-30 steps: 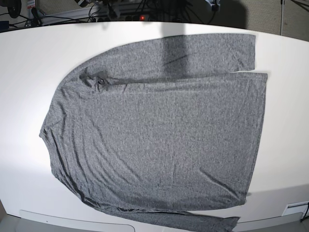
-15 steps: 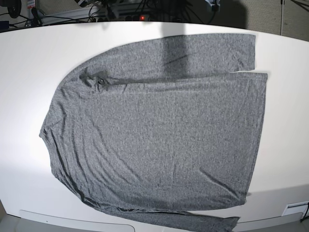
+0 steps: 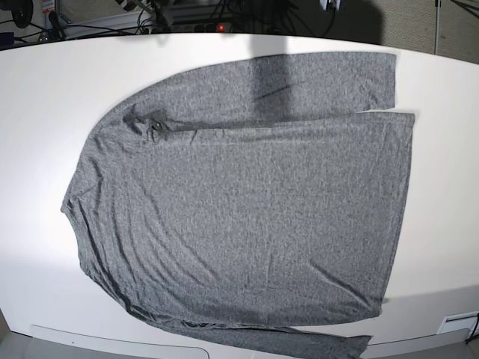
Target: Fold the T-shirt properly
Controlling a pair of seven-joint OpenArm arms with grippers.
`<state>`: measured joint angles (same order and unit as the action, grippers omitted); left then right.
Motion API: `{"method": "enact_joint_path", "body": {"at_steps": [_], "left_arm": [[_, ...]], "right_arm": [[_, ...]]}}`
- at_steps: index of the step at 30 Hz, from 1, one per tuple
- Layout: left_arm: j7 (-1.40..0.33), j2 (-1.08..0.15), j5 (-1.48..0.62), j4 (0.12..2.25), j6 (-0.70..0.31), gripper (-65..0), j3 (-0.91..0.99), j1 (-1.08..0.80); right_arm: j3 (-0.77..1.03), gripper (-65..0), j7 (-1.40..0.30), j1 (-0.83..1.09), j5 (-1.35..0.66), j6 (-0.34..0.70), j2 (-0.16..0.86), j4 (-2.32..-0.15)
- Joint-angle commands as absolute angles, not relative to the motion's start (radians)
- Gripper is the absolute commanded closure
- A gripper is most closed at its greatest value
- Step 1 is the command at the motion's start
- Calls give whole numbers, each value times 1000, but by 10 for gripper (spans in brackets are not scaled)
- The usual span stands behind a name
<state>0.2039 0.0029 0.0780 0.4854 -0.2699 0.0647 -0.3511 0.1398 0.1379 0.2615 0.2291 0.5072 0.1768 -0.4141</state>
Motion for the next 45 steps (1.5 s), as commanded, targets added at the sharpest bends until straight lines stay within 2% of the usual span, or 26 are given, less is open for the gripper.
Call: {"method": "enact_joint_path", "body": {"at_steps": [1, 9, 13, 21, 27, 35, 42, 45], "left_arm": [[220, 5, 91, 513, -279, -26, 65, -380], [183, 2, 108, 781, -276, -26, 65, -553], [116, -1, 109, 953, -276, -26, 65, -649], [56, -28, 109, 1319, -276, -27, 65, -850], [-33, -96, 115, 1576, -276, -27, 65, -967], [-73, -163, 346, 1853, -276, -26, 64, -1062], [-81, -259, 514, 2025, -281, -26, 64, -1061], [-60, -318, 606, 2073, -330, -26, 64, -1059]], "right_arm": [[142, -11, 154, 279, 224, 516, 192, -428], [142, -11, 160, 440, 223, 519, 232, -639], [142, -11, 158, 566, 223, 599, 248, -813], [144, -11, 75, 836, 12, 614, 334, -1190], [146, -11, -21, 1018, -47, 613, 412, -1454], [284, -11, -63, 1185, -45, 614, 443, -1736], [450, -11, -146, 1200, -46, 614, 443, -1908], [500, -11, -159, 1199, -45, 614, 445, -1980]]}}
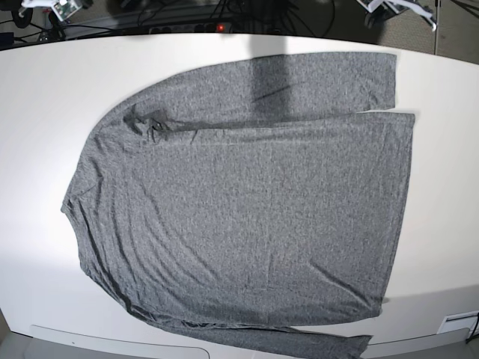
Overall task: Fold the T-shirt properly
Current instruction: 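Move both grippers down to the shoulder corners of the grey shirt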
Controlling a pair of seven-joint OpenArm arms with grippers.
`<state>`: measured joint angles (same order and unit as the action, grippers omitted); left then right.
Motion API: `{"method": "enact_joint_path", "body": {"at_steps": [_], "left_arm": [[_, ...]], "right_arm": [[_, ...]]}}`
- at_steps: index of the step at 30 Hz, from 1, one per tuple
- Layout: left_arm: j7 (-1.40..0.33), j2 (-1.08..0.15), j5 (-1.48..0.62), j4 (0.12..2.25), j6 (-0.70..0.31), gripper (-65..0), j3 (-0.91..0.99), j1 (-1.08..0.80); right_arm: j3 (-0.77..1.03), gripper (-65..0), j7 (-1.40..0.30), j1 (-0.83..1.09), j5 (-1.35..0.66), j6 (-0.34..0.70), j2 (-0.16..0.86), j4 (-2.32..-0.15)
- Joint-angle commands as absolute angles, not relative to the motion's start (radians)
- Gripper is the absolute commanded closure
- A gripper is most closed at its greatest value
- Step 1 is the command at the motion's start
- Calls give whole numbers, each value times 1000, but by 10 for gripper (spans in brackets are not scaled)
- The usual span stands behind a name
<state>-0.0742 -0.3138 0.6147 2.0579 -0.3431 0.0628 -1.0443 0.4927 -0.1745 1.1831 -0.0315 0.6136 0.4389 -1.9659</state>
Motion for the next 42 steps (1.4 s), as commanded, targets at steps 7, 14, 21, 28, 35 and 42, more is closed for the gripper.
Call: {"method": "enact_joint_path", "body": {"at_steps": [7, 14, 21, 28, 35, 42], "left_arm": [[-18, -386, 786, 2086, -386, -27, 64, -1015], [-19, -386, 796, 2086, -445, -143, 64, -884], [-9, -386, 792, 2052, -596, -181, 64, -773], [8, -403, 726, 1988, -649, -181, 62, -745], [117, -402, 733, 1900, -649, -181, 62, -730], [121, -402, 733, 1819, -648, -180, 62, -662]], "right_arm": [[524, -11, -175, 1196, -46, 614, 515, -2089], [524, -11, -185, 1194, -46, 614, 561, -2117], [524, -11, -212, 1194, -46, 613, 559, -2117], [524, -11, -212, 1194, -46, 606, 559, -2117], [524, -11, -215, 1194, -46, 567, 559, -2117], [524, -11, -220, 1194, -46, 567, 559, -2117]]}}
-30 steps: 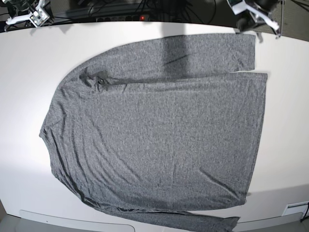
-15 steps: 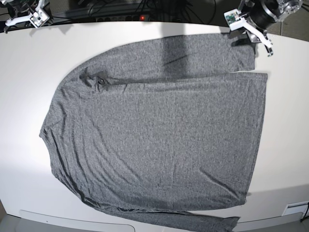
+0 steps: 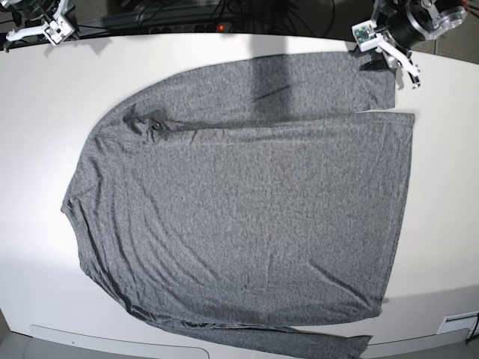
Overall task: Fold the T-shirt properly
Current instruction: 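Move both grippers down to the shoulder corners of the grey shirt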
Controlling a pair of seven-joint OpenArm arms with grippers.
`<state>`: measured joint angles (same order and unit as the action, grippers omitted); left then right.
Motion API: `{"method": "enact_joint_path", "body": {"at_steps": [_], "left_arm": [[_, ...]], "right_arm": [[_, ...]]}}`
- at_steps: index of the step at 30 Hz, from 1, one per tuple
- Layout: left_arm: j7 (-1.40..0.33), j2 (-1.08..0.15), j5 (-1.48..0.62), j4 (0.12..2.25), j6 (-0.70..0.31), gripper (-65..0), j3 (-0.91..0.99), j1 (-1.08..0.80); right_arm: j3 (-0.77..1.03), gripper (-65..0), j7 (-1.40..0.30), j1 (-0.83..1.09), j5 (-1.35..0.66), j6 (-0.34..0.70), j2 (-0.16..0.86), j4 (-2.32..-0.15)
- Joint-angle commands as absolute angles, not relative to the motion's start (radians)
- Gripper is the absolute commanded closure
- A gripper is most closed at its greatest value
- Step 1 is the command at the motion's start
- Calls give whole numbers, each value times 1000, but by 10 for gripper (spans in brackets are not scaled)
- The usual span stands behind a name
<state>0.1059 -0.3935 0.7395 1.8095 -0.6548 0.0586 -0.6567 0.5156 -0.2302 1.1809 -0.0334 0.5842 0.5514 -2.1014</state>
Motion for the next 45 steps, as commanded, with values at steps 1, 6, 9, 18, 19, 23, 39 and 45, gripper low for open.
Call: {"method": "enact_joint_path", "body": {"at_steps": [1, 6, 9, 18, 19, 23, 39, 45], "left_arm": [[121, -402, 733, 1812, -649, -180, 62, -659], [121, -402, 733, 1776, -649, -180, 62, -647], [122, -402, 733, 1758, -649, -180, 62, -642], [121, -402, 742, 1662, -657, -180, 62, -592], [121, -402, 755, 1660, -670, -180, 62, -590], [122, -402, 786, 1646, -698, -174, 62, -582], [133, -402, 749, 1621, -698, 0, 63, -568], [132, -394, 706, 1623, -698, 0, 63, -568]], "right_arm": [[524, -11, -223, 1194, -46, 567, 559, -2117], [524, -11, -233, 1194, -46, 567, 559, -2117], [524, -11, -233, 1194, -46, 567, 560, -2117], [524, -11, -231, 1194, -46, 568, 560, -2117], [524, -11, -231, 1194, -46, 568, 560, -2117], [524, -11, -228, 1194, -46, 568, 560, -2117], [520, -309, -178, 1113, -45, 577, 599, -2117], [368, -317, -180, 976, 130, 626, 659, -2117]]}}
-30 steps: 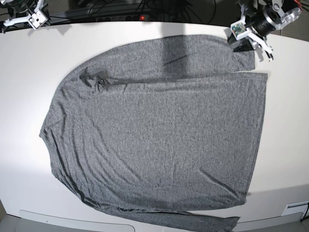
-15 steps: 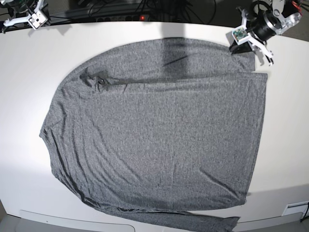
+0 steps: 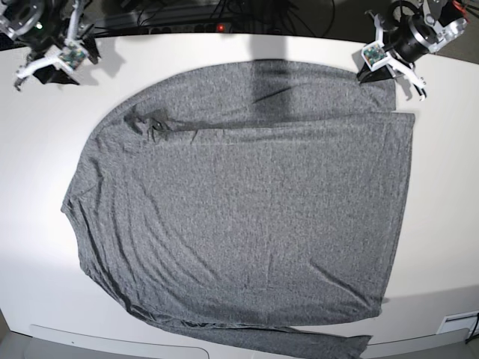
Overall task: Fold the T-shirt properly
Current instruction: 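Move both grippers down to the shoulder corners of the grey shirt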
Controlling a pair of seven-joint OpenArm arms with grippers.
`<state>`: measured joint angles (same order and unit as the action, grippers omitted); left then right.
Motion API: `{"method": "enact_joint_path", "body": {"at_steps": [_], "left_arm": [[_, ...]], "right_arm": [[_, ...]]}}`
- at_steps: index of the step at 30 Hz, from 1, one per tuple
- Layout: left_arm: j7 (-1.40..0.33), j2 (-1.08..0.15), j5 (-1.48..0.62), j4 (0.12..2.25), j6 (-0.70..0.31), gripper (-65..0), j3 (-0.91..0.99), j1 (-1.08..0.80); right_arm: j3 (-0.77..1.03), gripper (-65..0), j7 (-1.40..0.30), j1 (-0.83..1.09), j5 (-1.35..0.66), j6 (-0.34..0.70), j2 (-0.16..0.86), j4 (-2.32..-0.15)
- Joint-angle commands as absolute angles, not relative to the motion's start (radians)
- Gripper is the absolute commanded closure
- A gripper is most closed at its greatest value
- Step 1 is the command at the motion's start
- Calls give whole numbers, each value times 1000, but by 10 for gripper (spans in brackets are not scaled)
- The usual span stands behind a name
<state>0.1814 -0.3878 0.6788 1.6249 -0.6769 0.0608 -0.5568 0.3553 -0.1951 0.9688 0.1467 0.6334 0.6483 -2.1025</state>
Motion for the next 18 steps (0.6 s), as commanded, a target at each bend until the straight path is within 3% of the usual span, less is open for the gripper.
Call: {"method": "enact_joint_path", "body": {"at_steps": [1, 6, 11, 18], "left_arm": [[133, -393, 706, 1623, -698, 0, 63, -568], [132, -394, 706, 1623, -698, 0, 63, -568], [132, -394, 706, 1623, -698, 0, 63, -568], [131, -394, 706, 1623, -698, 0, 63, -568]], "right_arm": [[319, -316, -181, 952, 187, 626, 667, -2117], [91, -316, -214, 840, 438, 620, 689, -2117], [-56, -316, -258, 783, 507, 604, 721, -2113], [-122, -316, -270, 680, 550, 568, 720, -2010]]}}
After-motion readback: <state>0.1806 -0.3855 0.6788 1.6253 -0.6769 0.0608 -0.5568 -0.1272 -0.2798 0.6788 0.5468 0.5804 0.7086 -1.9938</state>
